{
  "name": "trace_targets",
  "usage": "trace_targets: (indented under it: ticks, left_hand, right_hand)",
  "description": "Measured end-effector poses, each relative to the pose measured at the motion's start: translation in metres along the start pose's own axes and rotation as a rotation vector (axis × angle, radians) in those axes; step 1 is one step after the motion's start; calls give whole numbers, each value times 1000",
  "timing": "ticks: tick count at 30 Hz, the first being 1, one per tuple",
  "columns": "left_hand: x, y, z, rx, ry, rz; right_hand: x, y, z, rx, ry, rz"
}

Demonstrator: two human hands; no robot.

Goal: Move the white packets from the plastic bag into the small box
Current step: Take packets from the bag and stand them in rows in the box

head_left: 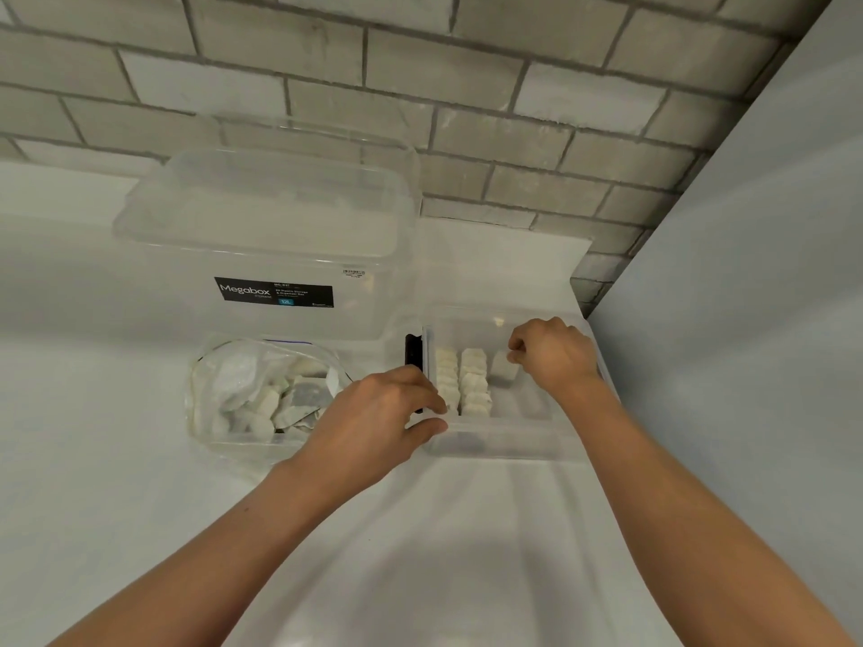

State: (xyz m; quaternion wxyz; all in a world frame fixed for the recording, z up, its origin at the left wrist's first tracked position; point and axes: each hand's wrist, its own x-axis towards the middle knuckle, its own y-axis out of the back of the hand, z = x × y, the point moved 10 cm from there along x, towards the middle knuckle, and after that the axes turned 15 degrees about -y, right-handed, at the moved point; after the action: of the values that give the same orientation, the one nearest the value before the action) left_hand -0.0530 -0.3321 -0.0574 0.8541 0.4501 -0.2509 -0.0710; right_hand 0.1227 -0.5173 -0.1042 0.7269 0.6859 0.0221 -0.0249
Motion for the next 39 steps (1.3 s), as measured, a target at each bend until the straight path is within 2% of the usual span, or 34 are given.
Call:
trace_targets:
  ticks: [5,10,16,19,22,25,28,31,34,36,39]
  left_hand:
    - [0,0,3,31,-9,-22]
    - [-1,2,6,37,-28,-31]
    - [-7,1,7,10,-76,-60]
    - [-21,16,2,16,-86,-16]
    - [-50,58,-25,73,-16,182]
    - [-90,97,-69,210,147,320]
    - [-116,115,-105,312,237,326]
    - [-121,102,-132,384,232,183]
    - [-124,83,-166,420,343,6]
    - [-132,73,-189,307,456,-121]
    - [-137,66,-195,43,507,-132]
  right_hand:
    - [2,0,3,40,-9,25]
    - [4,-4,-4,90,28,-26]
    - [-7,17,6,177,-60,34]
    - [-27,41,13,356,-109,55]
    - [-71,73,-2,643,-88,119]
    - [-127,93,-44,926,-15,105]
    - [-173,90,-111,1109,117,-11]
    - [-199,64,-191,974,298,-161]
    - [-198,17,-244,542,389,-209]
    - [-187,-10,-251,305,338,-223]
    - [-170,-26,-240,209,214,-234]
